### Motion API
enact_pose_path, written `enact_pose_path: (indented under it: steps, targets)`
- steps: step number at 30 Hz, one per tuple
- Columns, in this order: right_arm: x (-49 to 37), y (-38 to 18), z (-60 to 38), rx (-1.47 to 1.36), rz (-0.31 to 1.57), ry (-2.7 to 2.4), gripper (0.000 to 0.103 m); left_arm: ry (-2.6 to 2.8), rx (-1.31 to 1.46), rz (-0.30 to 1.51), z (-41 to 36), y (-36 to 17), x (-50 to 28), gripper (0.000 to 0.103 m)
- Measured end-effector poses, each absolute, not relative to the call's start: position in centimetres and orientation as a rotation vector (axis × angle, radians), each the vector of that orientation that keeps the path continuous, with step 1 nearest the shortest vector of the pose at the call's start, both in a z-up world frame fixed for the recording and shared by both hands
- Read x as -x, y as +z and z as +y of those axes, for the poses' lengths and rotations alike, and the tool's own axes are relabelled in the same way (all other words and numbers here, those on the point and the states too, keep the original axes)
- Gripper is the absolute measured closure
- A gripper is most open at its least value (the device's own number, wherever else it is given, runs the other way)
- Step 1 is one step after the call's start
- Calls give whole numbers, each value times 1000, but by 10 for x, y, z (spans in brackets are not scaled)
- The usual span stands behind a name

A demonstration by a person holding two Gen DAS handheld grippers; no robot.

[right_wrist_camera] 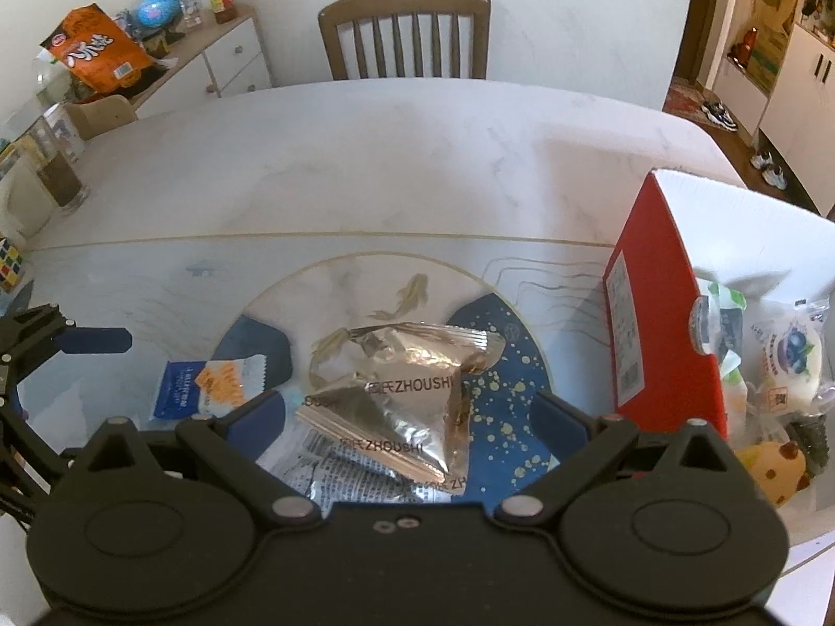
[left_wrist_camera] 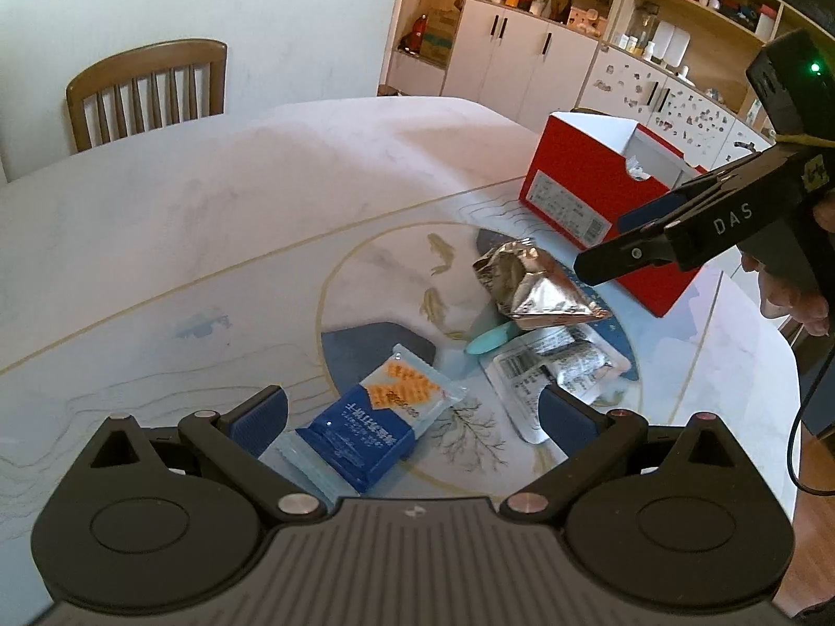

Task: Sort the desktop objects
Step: 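Reach right gripper over the silver ZHOUSHI bag while left approaches the blue cracker pack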

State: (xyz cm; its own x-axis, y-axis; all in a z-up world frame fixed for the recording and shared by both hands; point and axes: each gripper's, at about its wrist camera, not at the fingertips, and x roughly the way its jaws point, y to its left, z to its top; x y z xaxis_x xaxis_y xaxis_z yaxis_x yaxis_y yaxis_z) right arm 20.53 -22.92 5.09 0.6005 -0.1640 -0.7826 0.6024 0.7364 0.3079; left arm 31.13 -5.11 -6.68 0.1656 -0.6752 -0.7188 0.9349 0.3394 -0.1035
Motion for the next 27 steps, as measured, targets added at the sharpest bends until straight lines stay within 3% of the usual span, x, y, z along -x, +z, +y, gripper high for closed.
enact_pose_path:
  steps: [23, 27]
  targets:
    - [-244, 13, -253, -635, 873, -520, 3, -1240, -520, 716, -77, -98, -320, 1]
    - [-248, 8, -254, -647, 889, -510, 3, -1239, -541, 704, -79, -99, -320, 8]
